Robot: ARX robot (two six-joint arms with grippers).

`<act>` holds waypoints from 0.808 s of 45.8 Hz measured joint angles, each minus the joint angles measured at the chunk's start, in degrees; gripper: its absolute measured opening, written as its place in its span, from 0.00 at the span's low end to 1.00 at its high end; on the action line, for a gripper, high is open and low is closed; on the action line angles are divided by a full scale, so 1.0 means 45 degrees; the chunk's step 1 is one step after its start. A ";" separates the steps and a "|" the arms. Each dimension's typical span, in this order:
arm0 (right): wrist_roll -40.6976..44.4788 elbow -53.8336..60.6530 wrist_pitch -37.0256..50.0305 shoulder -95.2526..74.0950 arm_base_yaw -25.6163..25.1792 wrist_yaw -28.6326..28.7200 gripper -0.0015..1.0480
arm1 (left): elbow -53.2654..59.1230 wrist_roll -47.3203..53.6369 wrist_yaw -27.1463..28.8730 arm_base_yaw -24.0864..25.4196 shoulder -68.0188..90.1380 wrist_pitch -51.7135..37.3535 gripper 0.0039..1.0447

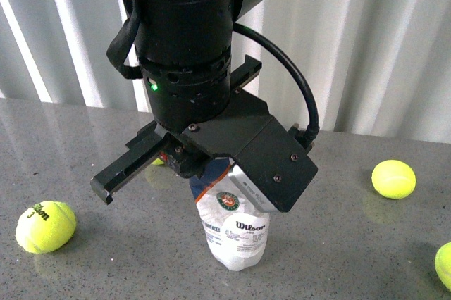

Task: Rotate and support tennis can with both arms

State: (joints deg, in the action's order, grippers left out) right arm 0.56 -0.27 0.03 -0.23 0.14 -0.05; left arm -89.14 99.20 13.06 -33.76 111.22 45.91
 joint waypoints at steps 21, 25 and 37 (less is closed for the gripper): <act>0.0005 0.0000 0.0000 0.0000 0.0000 -0.0005 0.93 | 0.0160 -0.0068 -0.0228 -0.0029 -0.0058 -0.0248 0.76; 0.0000 0.0000 0.0000 0.0000 0.0000 0.0000 0.93 | 0.0160 -0.0117 -0.0282 -0.0039 -0.0194 -0.0121 0.91; 0.0000 0.0000 0.0000 0.0000 -0.0005 -0.0005 0.93 | 0.0165 -0.0282 -0.0359 -0.0034 -0.0826 0.0112 0.94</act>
State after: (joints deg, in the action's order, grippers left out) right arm 0.56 -0.27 0.03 -0.23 0.12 -0.08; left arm -88.40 97.93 11.44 -33.91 107.50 46.41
